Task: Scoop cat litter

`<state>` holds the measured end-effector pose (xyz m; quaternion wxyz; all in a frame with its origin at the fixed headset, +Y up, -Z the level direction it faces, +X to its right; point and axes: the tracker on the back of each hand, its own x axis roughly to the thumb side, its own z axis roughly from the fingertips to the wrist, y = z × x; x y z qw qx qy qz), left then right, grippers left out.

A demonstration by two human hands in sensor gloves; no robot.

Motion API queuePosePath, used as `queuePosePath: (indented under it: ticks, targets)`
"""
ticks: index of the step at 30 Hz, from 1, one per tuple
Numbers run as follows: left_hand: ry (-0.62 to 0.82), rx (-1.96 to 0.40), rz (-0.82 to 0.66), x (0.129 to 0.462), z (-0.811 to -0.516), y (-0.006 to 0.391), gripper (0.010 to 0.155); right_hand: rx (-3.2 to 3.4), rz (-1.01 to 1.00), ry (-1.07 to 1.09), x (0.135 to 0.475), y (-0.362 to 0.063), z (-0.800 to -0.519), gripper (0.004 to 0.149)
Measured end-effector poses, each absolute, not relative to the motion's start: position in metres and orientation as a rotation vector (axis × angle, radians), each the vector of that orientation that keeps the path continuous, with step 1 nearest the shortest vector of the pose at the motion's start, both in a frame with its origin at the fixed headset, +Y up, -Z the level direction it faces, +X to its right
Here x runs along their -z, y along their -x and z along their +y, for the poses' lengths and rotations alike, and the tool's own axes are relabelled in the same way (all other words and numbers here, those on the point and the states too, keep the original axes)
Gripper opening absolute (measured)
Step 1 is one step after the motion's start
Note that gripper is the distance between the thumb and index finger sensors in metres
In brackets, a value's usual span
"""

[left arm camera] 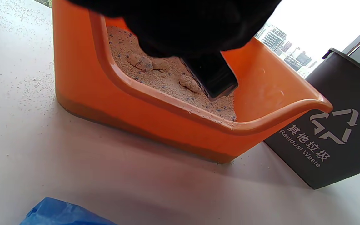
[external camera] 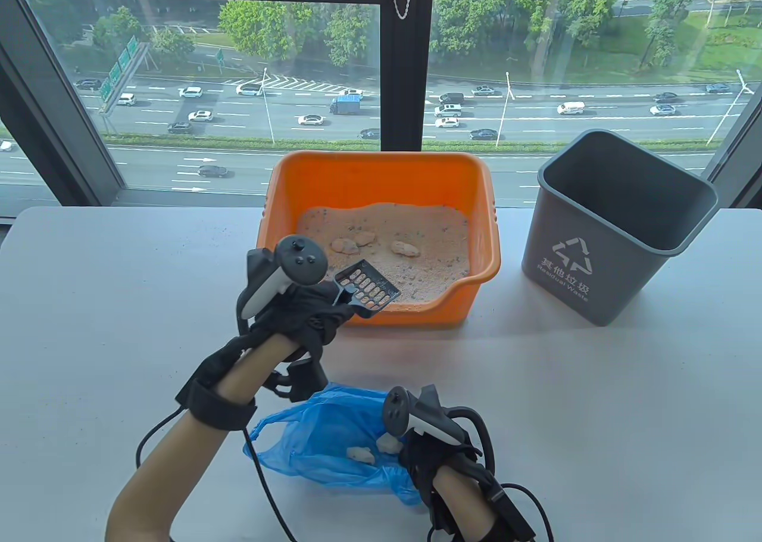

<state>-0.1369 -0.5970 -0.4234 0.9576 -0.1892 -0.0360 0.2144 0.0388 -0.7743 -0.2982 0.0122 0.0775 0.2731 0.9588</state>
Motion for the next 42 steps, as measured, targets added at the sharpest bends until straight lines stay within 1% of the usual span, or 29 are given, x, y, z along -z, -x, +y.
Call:
queuePosePath:
  ticks: [2, 5, 10, 14, 17, 21, 24, 29, 33, 35, 38, 41, 42]
  targets:
    - [0.392, -0.428, 0.005, 0.446, -0.606, 0.121, 0.062, -2.993, 0.852, -0.242, 0.298, -0.038, -0.774, 0.073]
    - [0.479, -0.405, 0.133, 0.482, -0.626, 0.1, 0.062, -2.99, 0.849, -0.245, 0.298, -0.039, -0.775, 0.073]
    - [0.553, -0.375, 0.265, 0.52, -0.649, 0.08, 0.062, -2.988, 0.848, -0.243, 0.298, -0.039, -0.775, 0.073]
    - [0.602, -0.421, 0.305, 0.545, -0.664, 0.069, 0.062, -2.986, 0.848, -0.245, 0.298, -0.039, -0.775, 0.073]
    - [0.592, -0.422, 0.31, 0.564, -0.674, 0.059, 0.062, -2.988, 0.849, -0.246, 0.298, -0.039, -0.775, 0.073]
    - [0.581, -0.501, 0.297, 0.581, -0.684, 0.048, 0.063, -2.989, 0.85, -0.247, 0.298, -0.039, -0.775, 0.073]
    - [0.553, -0.522, 0.277, 0.581, -0.68, 0.051, 0.062, -2.986, 0.85, -0.249, 0.298, -0.039, -0.775, 0.073]
    - [0.523, -0.642, 0.177, 0.568, -0.672, 0.07, 0.062, -2.988, 0.853, -0.246, 0.298, -0.039, -0.774, 0.073]
    - [0.409, -0.806, 0.097, 0.552, -0.662, 0.086, 0.062, -2.99, 0.852, -0.247, 0.297, -0.038, -0.775, 0.073]
    - [0.346, -0.886, 0.092, 0.543, -0.658, 0.09, 0.062, -2.993, 0.852, -0.248, 0.297, -0.038, -0.775, 0.073]
    - [0.357, -0.831, 0.019, 0.531, -0.656, 0.088, 0.063, -2.998, 0.853, -0.25, 0.297, -0.038, -0.774, 0.073]
    - [0.194, -0.91, 0.065, 0.519, -0.655, 0.088, 0.063, -3.005, 0.859, -0.251, 0.296, -0.037, -0.774, 0.073]
    - [0.226, -0.88, 0.029, 0.519, -0.656, 0.086, 0.063, -3.006, 0.859, -0.251, 0.296, -0.037, -0.774, 0.072]
